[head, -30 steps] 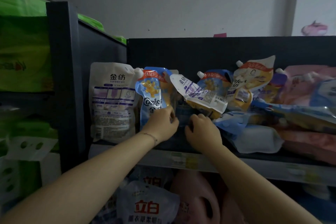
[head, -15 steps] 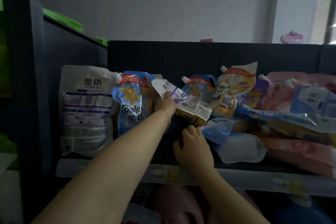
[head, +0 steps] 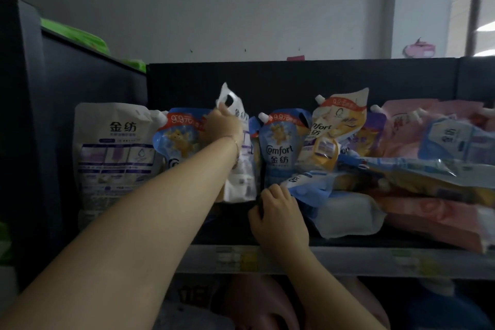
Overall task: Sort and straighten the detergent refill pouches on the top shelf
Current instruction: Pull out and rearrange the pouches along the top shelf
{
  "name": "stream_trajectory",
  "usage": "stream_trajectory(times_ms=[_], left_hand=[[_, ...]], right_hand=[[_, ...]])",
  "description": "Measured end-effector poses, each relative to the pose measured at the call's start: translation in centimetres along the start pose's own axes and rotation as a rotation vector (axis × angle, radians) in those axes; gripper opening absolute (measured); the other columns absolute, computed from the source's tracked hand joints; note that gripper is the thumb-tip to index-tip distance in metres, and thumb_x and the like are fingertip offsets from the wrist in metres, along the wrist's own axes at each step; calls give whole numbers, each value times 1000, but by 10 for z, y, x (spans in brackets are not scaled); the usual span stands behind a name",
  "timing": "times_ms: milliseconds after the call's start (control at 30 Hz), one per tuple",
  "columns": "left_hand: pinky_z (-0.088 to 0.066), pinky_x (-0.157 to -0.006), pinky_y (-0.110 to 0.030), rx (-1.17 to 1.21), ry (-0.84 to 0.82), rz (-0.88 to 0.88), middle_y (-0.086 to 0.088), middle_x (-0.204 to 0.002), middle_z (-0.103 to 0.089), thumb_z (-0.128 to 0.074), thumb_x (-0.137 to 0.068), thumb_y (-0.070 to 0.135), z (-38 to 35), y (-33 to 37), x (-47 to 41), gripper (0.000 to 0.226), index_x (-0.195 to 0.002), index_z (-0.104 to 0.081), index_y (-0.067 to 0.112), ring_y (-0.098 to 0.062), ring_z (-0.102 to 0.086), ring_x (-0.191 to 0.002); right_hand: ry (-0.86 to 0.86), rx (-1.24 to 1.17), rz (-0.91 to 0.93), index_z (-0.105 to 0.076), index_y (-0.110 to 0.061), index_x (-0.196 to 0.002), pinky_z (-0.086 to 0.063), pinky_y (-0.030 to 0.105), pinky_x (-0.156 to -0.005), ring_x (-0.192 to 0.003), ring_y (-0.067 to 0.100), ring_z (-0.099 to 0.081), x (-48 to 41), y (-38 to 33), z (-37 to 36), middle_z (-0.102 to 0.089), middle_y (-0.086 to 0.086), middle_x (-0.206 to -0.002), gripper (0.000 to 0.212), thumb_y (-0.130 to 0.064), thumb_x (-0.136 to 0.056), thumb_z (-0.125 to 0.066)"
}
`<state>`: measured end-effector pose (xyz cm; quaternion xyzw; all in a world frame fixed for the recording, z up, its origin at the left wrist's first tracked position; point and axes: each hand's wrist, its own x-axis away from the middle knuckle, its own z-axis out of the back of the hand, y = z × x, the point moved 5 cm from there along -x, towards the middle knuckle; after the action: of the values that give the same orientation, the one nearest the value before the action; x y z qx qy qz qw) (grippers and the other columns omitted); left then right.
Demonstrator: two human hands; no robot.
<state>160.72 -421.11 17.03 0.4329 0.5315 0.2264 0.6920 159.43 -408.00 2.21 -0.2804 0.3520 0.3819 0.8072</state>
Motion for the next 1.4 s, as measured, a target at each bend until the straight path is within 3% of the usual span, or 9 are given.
stream_trajectory(times_ms=[200, 267, 367, 500, 667, 833, 933, 1100, 1400], left_hand=[[-39, -54, -31, -88, -91, -222, -2, -66, -48, -35, -102, 39, 11, -33, 21, 39, -77, -46, 11, -23, -56, -64], [-50, -63, -34, -90, -155, -279, 1, -73, -54, -45, -99, 37, 11, -34, 31, 27, -90, -51, 12, -18, -59, -70], [-53, -77, -31, -40, -167, -328, -2, -107, -59, -60, -91, 40, 20, -37, 40, 50, -126, -40, 11, -15, -61, -95], [-40, -66, -17, -87, -64, -515, 0, -100, -47, -69, -86, 27, 48, -31, 59, 37, -103, -38, 15, -11, -49, -84], [-43, -59, -28, -328, -174, -885, -4, -87, -48, -63, -88, 17, 58, -28, 84, 22, -92, -42, 14, -18, -49, -74], [-42, -60, -31, -441, -326, -1110, -5, -86, -49, -59, -85, 12, 38, -26, 111, 11, -90, -49, 10, -17, -44, -77], [-47, -74, -39, -492, -481, -1035, -5, -98, -50, -56, -89, 16, 14, -28, 118, 11, -97, -52, 11, -20, -49, -86], [-43, -95, -42, -668, -869, -730, -8, -135, -39, -56, -91, 21, -28, -42, 129, 52, -137, -36, 10, -27, -45, -119], [-45, -84, -40, -685, -678, -570, -21, -114, -60, -51, -93, 8, -57, -39, 117, 16, -109, -54, 6, -34, -58, -104]], right_hand=[[-4, 11, -3, -43, -15, -77, -34, 29, -76, -90, 20, -44, 0, -1, 1, -42, -1, -87, 18, -26, -89, -50], [1, 39, -1, -51, -13, -80, -38, 30, -78, -92, 20, -45, 1, -3, 2, -49, 1, -90, 18, -28, -90, -49], [-36, 76, 3, -56, -12, -86, -38, 31, -80, -95, 21, -47, 2, -5, 3, -53, 3, -94, 21, -29, -93, -46], [-104, 29, -32, -48, -13, -87, -37, 29, -68, -95, 20, -48, 1, -6, 8, -53, 2, -93, 18, -30, -95, -45], [-92, 73, 104, -43, -14, -81, -31, 30, -53, -83, 23, -50, 7, -10, 28, -53, 4, -83, 15, -23, -89, -52], [27, 145, 41, -42, -14, -71, -30, 32, -65, -76, 27, -50, 1, 12, 60, -55, 7, -75, 21, -18, -83, -58], [24, 205, -92, -47, -13, -75, -32, 31, -68, -83, 22, -50, -1, 35, 74, -54, 2, -81, 21, -27, -91, -50], [1, 181, -222, -45, -12, -81, -29, 32, -59, -81, 25, -52, -8, 69, 95, -48, 1, -81, 17, -22, -94, -44], [-216, 111, -214, -49, -14, -122, -48, 39, -73, -97, 31, -53, -28, 101, 111, -47, 7, -115, 32, -8, -91, -48]])
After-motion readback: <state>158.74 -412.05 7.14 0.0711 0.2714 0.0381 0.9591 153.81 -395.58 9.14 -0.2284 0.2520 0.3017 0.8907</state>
